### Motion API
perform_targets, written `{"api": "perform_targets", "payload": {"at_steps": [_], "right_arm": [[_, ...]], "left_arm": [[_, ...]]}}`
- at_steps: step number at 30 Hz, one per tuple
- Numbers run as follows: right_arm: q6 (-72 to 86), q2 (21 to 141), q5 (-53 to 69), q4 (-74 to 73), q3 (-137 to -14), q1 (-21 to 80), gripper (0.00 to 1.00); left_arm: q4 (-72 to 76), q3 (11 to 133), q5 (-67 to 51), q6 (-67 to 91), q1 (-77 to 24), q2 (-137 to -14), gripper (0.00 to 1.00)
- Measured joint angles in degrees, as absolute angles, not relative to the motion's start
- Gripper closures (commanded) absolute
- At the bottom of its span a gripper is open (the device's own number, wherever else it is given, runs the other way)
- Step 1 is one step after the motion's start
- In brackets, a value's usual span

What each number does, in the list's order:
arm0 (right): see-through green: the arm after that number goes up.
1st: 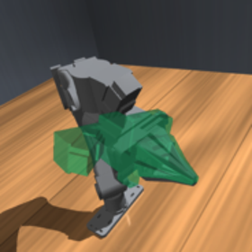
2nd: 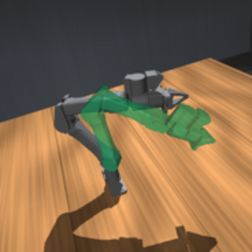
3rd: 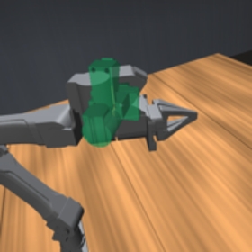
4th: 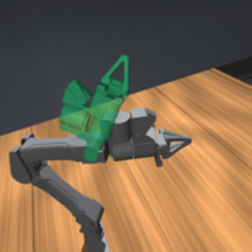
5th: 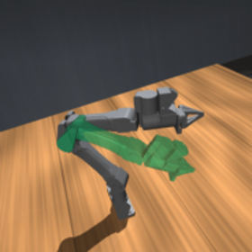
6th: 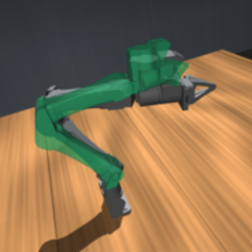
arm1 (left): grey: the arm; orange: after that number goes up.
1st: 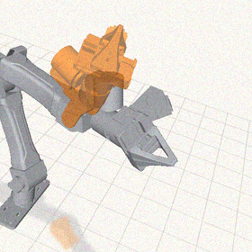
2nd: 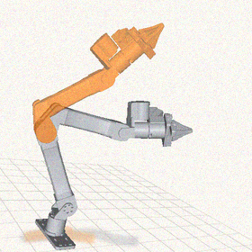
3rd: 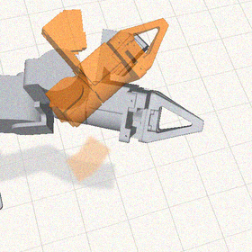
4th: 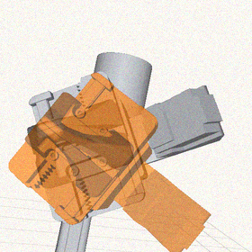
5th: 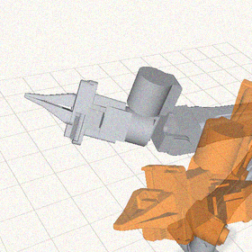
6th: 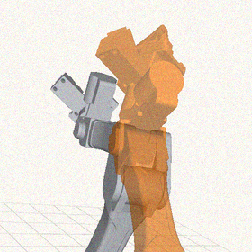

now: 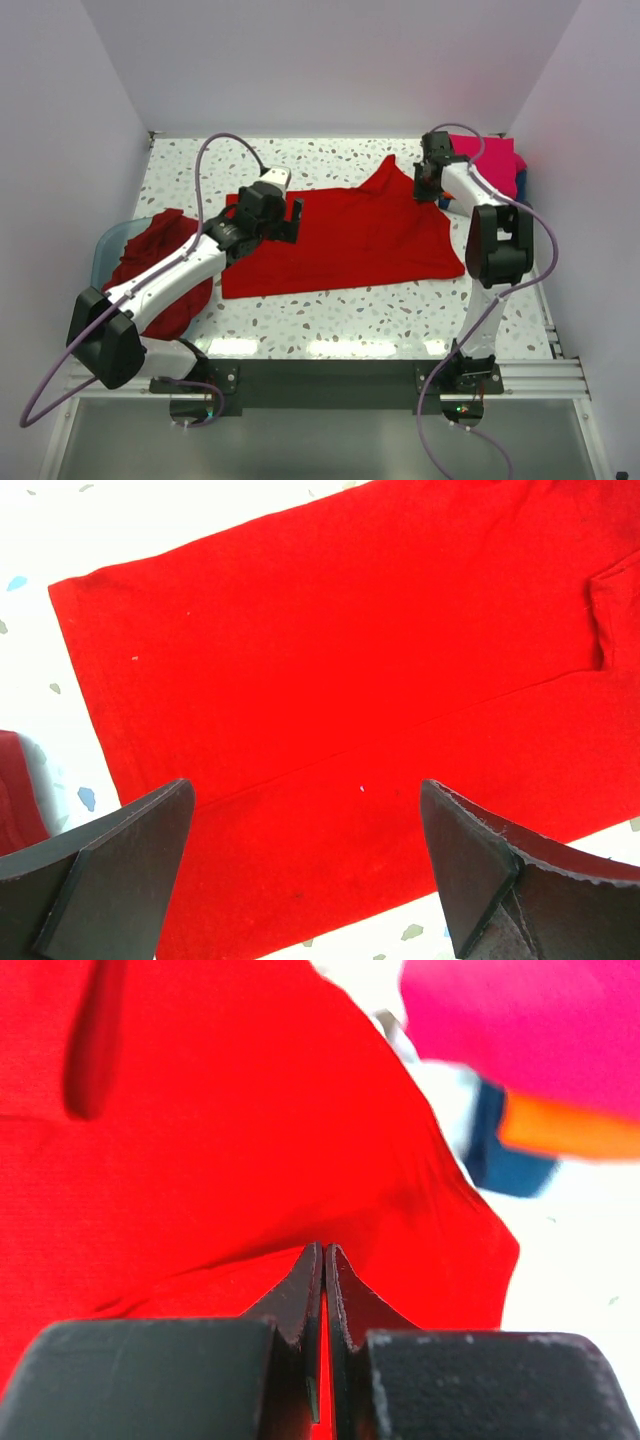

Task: Fold and stack the t-shirts
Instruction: Fold the tshirt

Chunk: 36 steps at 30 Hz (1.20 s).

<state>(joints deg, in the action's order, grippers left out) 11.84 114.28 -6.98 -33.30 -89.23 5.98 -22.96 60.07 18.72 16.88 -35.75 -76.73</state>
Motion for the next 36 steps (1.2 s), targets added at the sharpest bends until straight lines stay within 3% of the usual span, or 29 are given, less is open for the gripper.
{"api": "perform_targets", "payload": {"at_steps": [10,12,13,16,18,19,22,30,36], "right_arm": [[10.4,122.8,-2.8,-33.4,-94.9,6.0,0.97],[10.4,123.2,-2.7,-33.5,-94.9,6.0,0.89],[10.4,123.2,-2.4,-33.5,-94.9,6.0,0.74],[10.5,123.0,-2.2,-33.1,-94.8,6.0,0.52],[10.5,122.2,-2.2,-32.4,-93.7,6.0,0.46],[10.5,121.4,-2.2,-32.2,-92.8,6.0,0.38],[10.7,116.3,-2.0,-31.8,-88.4,6.0,0.33],[13.3,98.7,0.7,-28.9,-74.3,7.9,0.32],[16.1,97.0,4.5,-26.5,-65.7,10.4,0.32]], "left_arm": [[-23.0,60.1,18.7,16.9,-35.7,-78.2,0.0],[-23.0,60.1,18.7,16.9,-35.7,-78.5,0.0],[-23.0,60.1,18.7,16.9,-35.7,-78.8,0.0],[-23.0,60.1,18.7,16.9,-35.7,-79.5,0.0],[-23.0,60.1,18.9,16.9,-35.7,-79.8,0.0],[-23.0,60.1,19.1,16.9,-35.7,-80.0,0.0],[-23.0,60.1,20.5,16.9,-35.7,-80.7,0.0],[-24.6,60.9,23.6,21.6,-35.7,-88.3,0.0],[-21.1,58.4,21.9,28.0,-35.7,-92.6,0.0]]}}
